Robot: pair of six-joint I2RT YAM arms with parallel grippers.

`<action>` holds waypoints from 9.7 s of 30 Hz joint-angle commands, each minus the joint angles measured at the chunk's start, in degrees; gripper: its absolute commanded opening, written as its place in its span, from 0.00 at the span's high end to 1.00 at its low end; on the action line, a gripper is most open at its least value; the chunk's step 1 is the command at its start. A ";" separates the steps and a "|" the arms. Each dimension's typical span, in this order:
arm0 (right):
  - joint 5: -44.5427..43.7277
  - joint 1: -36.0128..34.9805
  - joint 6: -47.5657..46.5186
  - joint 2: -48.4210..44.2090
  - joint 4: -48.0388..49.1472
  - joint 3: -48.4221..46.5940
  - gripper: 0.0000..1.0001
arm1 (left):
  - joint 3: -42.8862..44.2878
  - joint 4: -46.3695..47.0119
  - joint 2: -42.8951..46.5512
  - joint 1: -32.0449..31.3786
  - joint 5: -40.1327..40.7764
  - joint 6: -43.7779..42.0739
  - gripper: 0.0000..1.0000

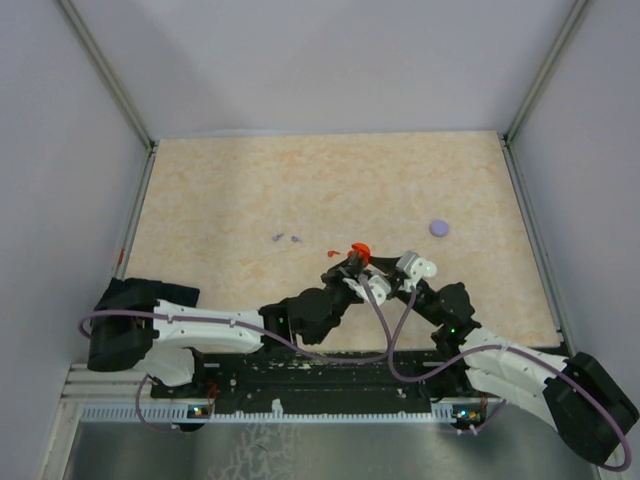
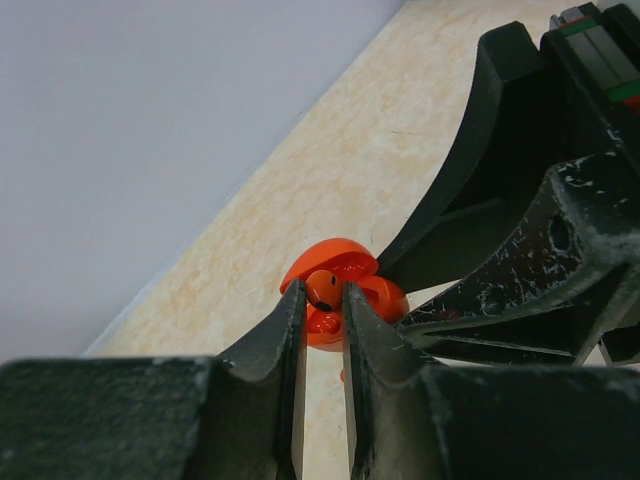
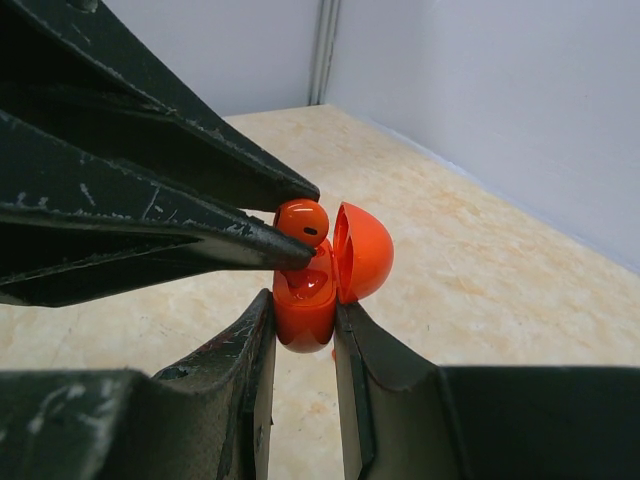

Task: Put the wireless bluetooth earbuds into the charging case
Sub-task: Place the earbud in the charging case, then pick up the earbud from the center of the board, then place the earbud in the charging case.

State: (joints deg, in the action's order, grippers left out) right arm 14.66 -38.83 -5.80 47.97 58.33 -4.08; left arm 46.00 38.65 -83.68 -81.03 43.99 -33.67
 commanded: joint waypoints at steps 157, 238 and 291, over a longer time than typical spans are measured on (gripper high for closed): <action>-16.94 0.16 0.53 -0.62 4.86 1.62 1.00 | 23.58 -46.76 -26.86 32.14 -24.58 55.65 0.61; 4.41 0.11 0.08 5.84 9.26 -0.23 1.00 | 14.02 -58.22 14.34 19.63 -43.23 -24.12 1.00; 7.80 0.10 0.53 5.03 10.23 -0.14 1.00 | 17.67 -60.72 6.76 9.03 -33.75 -32.24 0.98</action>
State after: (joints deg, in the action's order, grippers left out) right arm 22.17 -38.83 -5.87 54.02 65.10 -2.26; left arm 61.39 -19.35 -76.01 -71.29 11.86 -65.45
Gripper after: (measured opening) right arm 0.257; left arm 0.208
